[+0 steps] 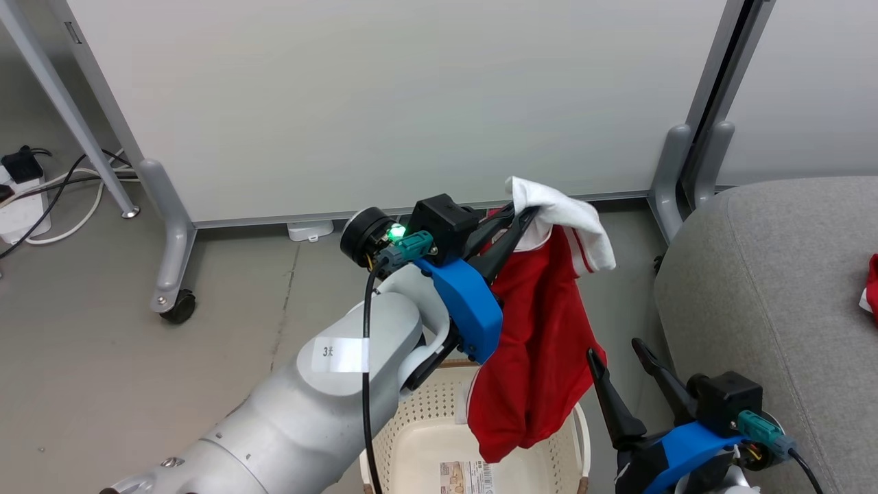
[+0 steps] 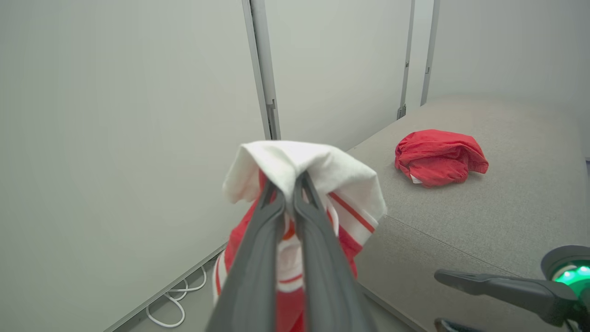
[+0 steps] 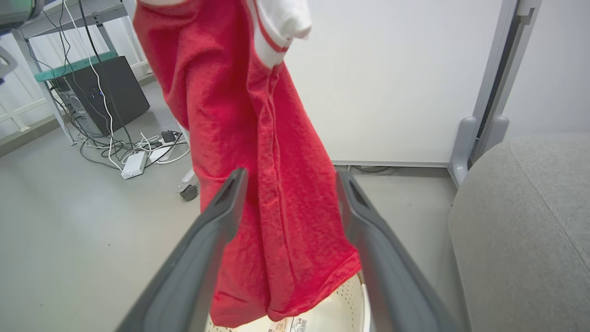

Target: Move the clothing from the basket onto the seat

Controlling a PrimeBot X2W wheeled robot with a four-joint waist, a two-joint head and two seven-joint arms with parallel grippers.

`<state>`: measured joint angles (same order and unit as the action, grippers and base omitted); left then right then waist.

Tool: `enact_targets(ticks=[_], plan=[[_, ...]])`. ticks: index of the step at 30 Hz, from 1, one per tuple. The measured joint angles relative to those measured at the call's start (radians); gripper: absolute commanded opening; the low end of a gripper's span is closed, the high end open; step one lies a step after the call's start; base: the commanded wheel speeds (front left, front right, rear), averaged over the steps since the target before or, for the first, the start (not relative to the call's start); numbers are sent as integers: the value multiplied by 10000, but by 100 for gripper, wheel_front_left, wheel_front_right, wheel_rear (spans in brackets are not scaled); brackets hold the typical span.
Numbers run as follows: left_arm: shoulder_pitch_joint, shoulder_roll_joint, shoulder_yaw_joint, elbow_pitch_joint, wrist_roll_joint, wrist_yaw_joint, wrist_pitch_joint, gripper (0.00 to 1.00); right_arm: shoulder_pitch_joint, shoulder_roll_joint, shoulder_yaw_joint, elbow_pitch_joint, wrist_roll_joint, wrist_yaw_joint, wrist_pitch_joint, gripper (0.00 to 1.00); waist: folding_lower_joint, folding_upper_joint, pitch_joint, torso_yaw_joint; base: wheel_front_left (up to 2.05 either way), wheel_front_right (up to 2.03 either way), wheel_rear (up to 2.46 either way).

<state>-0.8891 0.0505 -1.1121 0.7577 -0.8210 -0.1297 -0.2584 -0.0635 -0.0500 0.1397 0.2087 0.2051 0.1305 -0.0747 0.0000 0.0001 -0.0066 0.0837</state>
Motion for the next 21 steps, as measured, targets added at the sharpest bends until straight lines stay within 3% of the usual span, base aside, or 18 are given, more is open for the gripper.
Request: enact_targets(ticks=[21], plan=[[-166, 2, -389, -17, -489, 12, -31, 0, -641, 0, 399, 307, -59, 2, 236, 100, 1, 0, 125, -23, 0, 0, 0]])
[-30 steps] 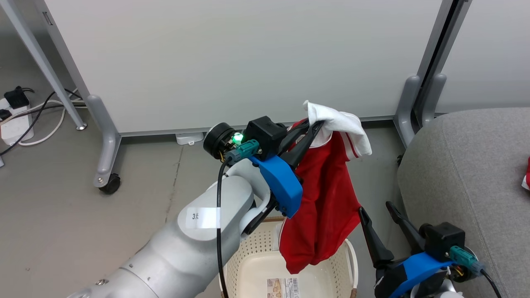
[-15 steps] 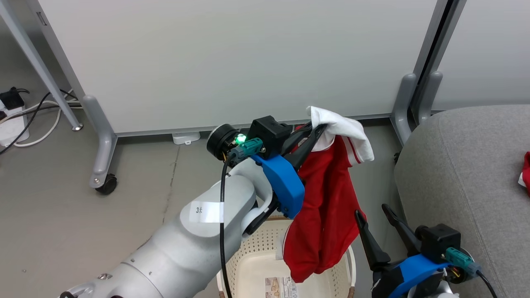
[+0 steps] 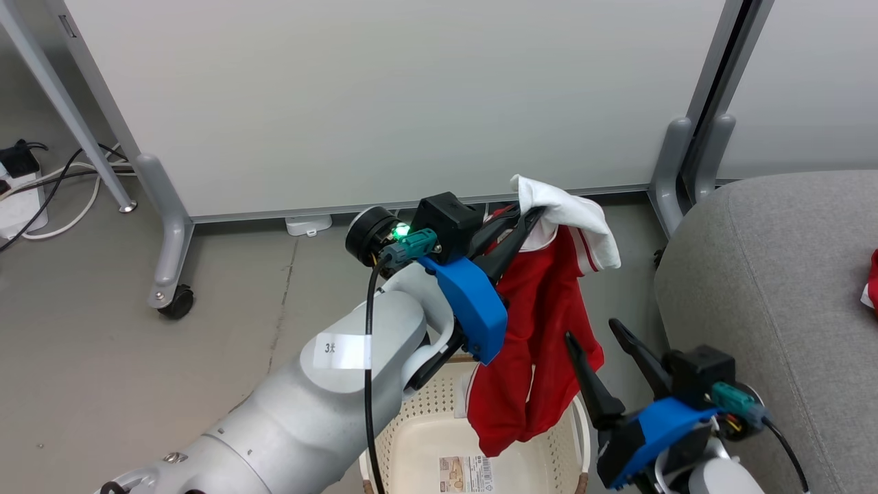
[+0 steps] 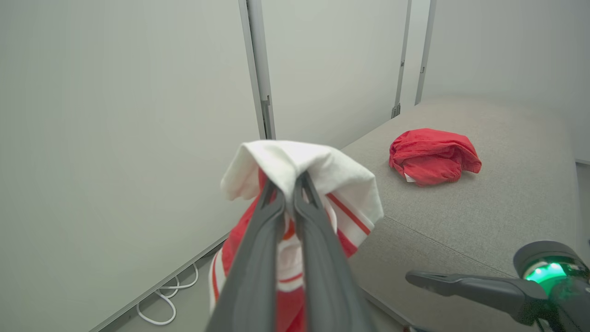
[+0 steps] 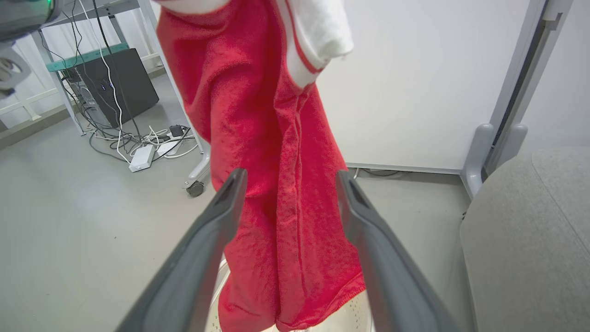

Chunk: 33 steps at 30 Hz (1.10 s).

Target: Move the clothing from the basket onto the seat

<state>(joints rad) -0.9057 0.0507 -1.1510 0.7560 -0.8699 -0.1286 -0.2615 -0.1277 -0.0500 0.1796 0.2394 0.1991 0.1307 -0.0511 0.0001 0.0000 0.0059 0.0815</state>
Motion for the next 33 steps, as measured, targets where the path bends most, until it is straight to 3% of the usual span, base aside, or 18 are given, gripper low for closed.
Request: enact_targets(ticks=[21, 31, 32, 33], plan=[[-14, 0, -322, -382, -92, 2, -2, 0, -3192, -2, 240, 3703, -395, 0, -15, 100, 0, 0, -18, 168, 0, 0, 0], [-14, 0, -554, -485, -180, 2, -2, 0, -4316, -2, 997, 5578, 205, -2, -297, 100, 0, 0, -127, 244, 0, 0, 0], [-14, 0, -558, -495, -186, 2, -2, 0, -4375, 0, 1091, 5724, 332, 0, -311, 41, 0, 0, -137, 252, 0, 0, 0], [-14, 0, -558, -502, -194, 2, -2, 0, -4423, -2, 1202, 5825, 428, 0, -370, 0, -1, 0, -146, 258, 0, 0, 0]])
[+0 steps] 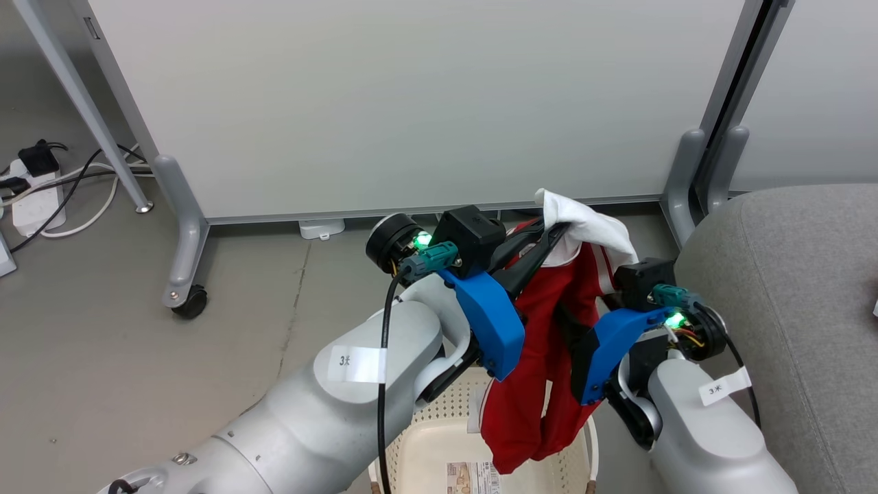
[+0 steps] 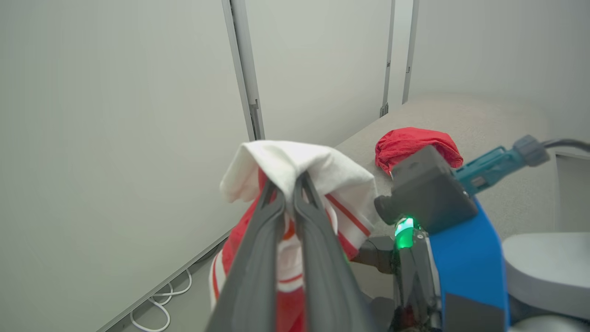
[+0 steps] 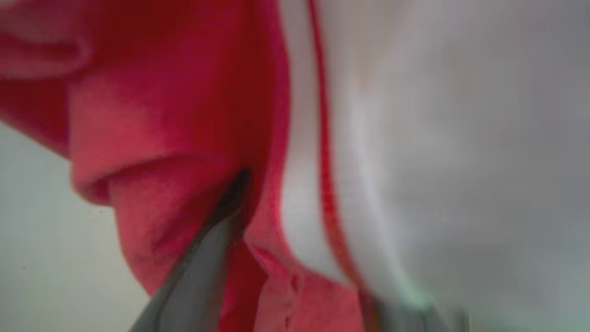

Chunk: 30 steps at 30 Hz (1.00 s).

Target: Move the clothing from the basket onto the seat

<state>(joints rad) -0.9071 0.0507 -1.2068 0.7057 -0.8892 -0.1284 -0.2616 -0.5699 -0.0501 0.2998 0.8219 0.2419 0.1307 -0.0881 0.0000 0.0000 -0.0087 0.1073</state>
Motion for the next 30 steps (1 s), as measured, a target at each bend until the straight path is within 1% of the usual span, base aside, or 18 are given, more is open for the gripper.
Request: enact_targets(ticks=[4, 9, 18, 26, 27, 28, 29, 30], plan=[[1, 0, 2, 31, -27, 0, 0, 0, -50, 4, 550, 215, 604, 0, -173, 0, 1, 0, -26, -6, 0, 0, 0], [3, 0, 31, 107, -82, 0, 0, 0, -124, 2, 886, 393, 1024, 0, -464, 0, 1, 0, -35, -83, 0, 0, 0], [28, 0, 117, 157, -159, 0, 0, 0, -310, 2, 1220, 746, 1331, -2, -755, 0, 0, 0, -15, -269, 0, 0, 0], [29, 0, 121, 244, -86, 0, 0, 0, -437, -10, 1379, 1005, 1557, 0, -924, 0, 0, 0, 4, -290, 0, 0, 0], [29, 0, 125, 257, -84, 0, 0, 9, -454, -13, 1392, 1037, 1574, 0, -945, 0, 0, 0, 6, -289, 0, 0, 0], [29, 0, 142, 261, -73, 15, 0, 40, -470, -17, 1406, 1064, 1588, 0, -978, 0, 0, 0, 9, -288, 0, 0, 0], [32, -2, 173, 261, -61, 52, 0, 62, -490, -19, 1415, 1093, 1609, 0, -982, 0, 0, 0, 12, -287, 0, 0, 0], [39, 0, 205, 261, -19, 54, 0, 89, -523, -19, 1427, 1124, 1647, 0, -989, 0, 0, 0, 15, -285, 0, 0, 0]])
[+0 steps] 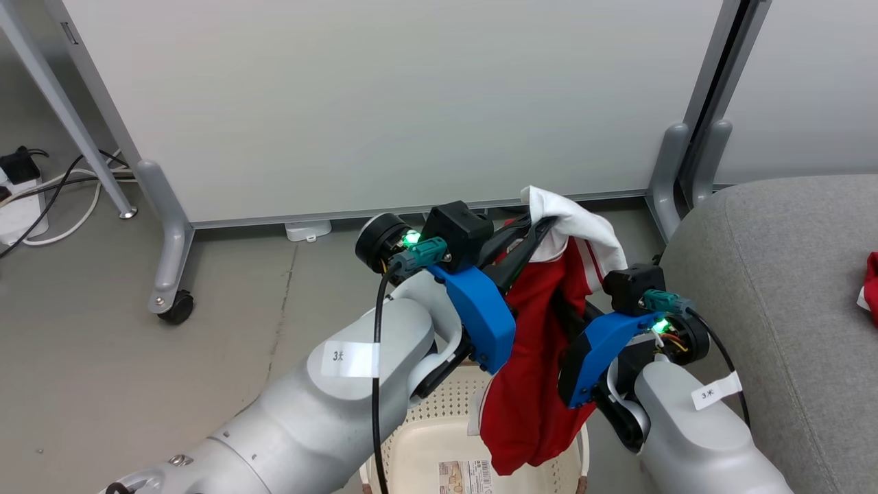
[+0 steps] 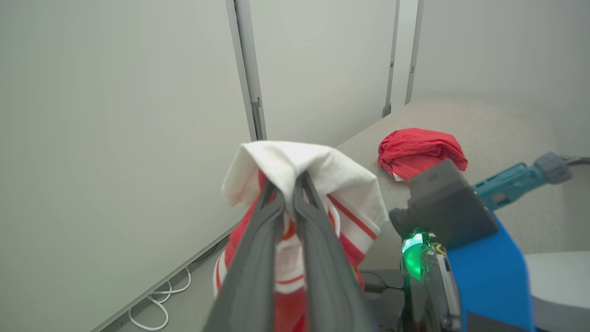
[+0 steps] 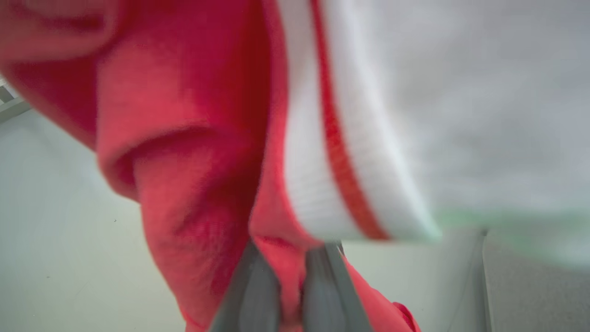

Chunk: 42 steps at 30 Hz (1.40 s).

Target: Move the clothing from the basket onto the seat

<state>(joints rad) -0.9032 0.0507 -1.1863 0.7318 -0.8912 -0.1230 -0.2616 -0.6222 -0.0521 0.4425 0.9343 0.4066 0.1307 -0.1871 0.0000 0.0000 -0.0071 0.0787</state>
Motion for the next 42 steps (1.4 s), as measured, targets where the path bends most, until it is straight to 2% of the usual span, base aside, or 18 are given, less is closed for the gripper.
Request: enact_targets(ticks=[1, 11, 16, 27, 42], plan=[[21, 0, 33, -2, 44, 2, 0, 100, -34, -4, 13, 23, 6, -2, -6, 0, 0, 0, 4, 0, 0, 0, 0], [1089, 17, 1104, -79, 803, 54, -2, 100, -107, -59, 90, 138, 150, 0, -213, 0, 0, 0, 53, 15, 0, 0, 0], [2166, 293, 2220, -663, 1661, 173, -13, 100, -116, -140, 61, 117, 205, -2, -313, 0, 0, 0, 94, 77, 0, 0, 0], [4747, 1018, 4828, -2286, 3668, 150, -13, 100, -115, -247, -35, -132, 242, -2, -420, 0, 0, 0, 224, 144, 0, 0, 0], [7022, 899, 7223, -3156, 5076, -6, -13, 100, 35, -389, -324, -389, 171, -2, -424, 0, 0, 0, 183, 208, 0, 0, 0]])
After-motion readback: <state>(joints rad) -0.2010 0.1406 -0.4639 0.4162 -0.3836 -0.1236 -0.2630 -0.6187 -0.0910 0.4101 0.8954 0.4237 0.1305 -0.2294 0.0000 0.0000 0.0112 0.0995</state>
